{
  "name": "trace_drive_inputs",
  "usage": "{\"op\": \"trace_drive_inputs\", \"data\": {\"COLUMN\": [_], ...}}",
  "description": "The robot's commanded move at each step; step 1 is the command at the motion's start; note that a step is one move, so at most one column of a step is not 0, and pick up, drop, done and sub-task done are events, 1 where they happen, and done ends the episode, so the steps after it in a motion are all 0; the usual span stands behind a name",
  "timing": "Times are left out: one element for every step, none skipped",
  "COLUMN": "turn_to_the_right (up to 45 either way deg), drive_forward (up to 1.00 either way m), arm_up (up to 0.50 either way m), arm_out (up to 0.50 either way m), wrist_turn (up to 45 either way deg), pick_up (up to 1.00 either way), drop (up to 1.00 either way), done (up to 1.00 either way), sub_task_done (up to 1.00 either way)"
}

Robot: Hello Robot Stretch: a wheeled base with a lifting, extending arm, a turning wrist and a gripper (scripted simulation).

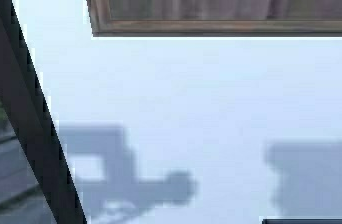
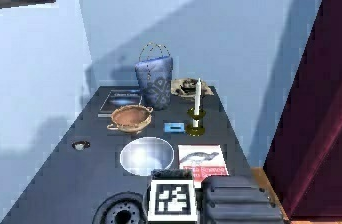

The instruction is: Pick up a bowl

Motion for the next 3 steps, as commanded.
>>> {"op": "trace_drive_inputs", "data": {"turn_to_the_right": [0.0,0.0,0.0], "drive_forward": [0.00,0.00,0.00], "arm_up": [0.00,0.00,0.00], "arm_out": [0.14,0.00,0.00], "wrist_turn": [0.0,45.0,45.0], "pick_up": [0.00,0.00,0.00], "drop": [0.00,0.00,0.00], "done": [0.00,0.00,0.00], "sub_task_done": [0.00,0.00,0.00]}}
